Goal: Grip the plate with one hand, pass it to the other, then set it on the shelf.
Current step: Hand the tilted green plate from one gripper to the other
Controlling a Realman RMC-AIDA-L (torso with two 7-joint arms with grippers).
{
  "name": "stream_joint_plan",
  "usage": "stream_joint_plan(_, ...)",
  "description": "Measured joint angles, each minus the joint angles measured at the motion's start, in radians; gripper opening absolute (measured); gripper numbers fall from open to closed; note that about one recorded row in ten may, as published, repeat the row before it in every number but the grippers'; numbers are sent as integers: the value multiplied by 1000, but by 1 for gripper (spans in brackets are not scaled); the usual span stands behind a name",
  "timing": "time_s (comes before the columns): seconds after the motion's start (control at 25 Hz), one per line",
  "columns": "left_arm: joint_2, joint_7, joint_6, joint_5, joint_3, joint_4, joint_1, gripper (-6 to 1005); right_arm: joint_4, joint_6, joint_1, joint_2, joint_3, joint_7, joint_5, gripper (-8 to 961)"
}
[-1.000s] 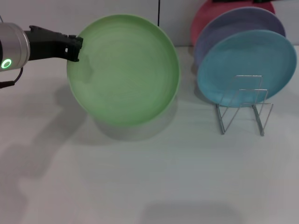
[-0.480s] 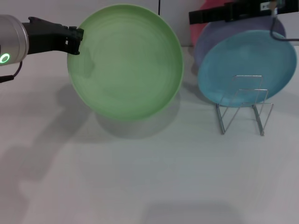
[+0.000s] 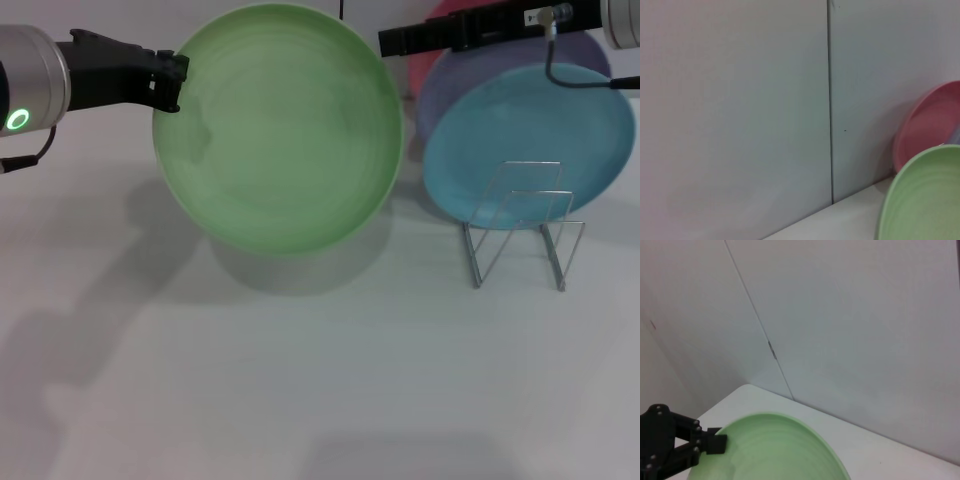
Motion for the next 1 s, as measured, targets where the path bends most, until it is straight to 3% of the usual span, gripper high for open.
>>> stream_joint_plan(0.44, 3, 0, 11, -13, -12, -8, 8, 34, 1, -41, 43, -19, 8, 63, 5, 793)
stream_joint_plan(0.64, 3, 2, 10, -14, -5, 3, 5, 35, 11, -39, 49, -17, 7, 73, 4, 792)
stream_joint_plan(1.0, 1, 23, 116, -24, 32, 130, 17, 35, 53, -28, 36, -10, 9, 44, 7, 793)
